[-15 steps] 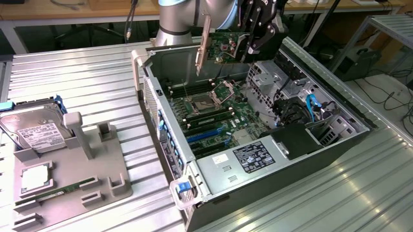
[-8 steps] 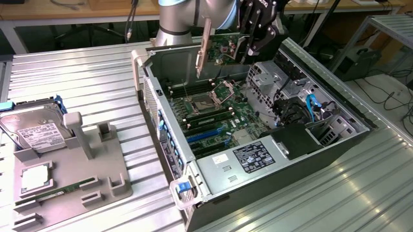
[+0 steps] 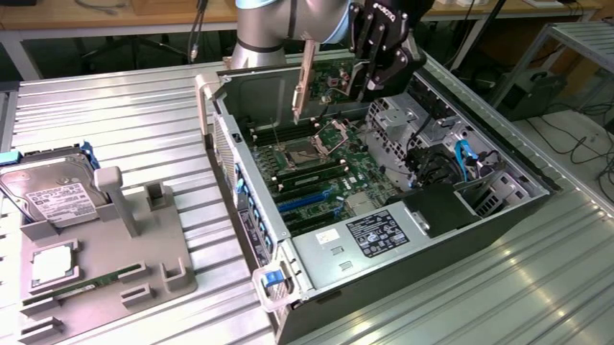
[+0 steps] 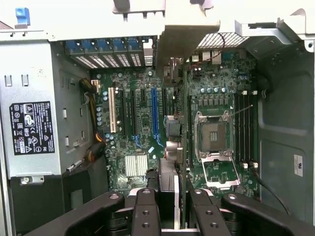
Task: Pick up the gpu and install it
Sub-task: 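Insert the gpu into the slot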
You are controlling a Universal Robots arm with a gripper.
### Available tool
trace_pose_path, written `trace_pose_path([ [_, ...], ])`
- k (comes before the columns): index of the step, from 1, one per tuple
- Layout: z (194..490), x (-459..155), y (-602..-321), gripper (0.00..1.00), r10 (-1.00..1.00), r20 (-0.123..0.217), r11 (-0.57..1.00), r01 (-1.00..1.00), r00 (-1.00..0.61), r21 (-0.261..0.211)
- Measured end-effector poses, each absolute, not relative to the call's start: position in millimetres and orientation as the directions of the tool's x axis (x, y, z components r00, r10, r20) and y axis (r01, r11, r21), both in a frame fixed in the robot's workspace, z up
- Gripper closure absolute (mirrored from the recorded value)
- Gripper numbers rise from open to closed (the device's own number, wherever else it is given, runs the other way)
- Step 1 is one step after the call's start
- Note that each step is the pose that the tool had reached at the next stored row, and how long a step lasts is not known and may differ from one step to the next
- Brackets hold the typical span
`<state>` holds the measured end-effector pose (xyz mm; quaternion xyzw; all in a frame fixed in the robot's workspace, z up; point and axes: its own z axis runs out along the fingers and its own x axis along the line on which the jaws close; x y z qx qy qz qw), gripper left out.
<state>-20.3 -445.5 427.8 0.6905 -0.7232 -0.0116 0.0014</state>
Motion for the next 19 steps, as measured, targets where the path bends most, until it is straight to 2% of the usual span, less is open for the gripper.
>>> trace_pose_path([
  [19,422.4,-20.3,-445.5,0.72,-0.999,-0.018,0.036,-0.999,-0.036,0.013],
])
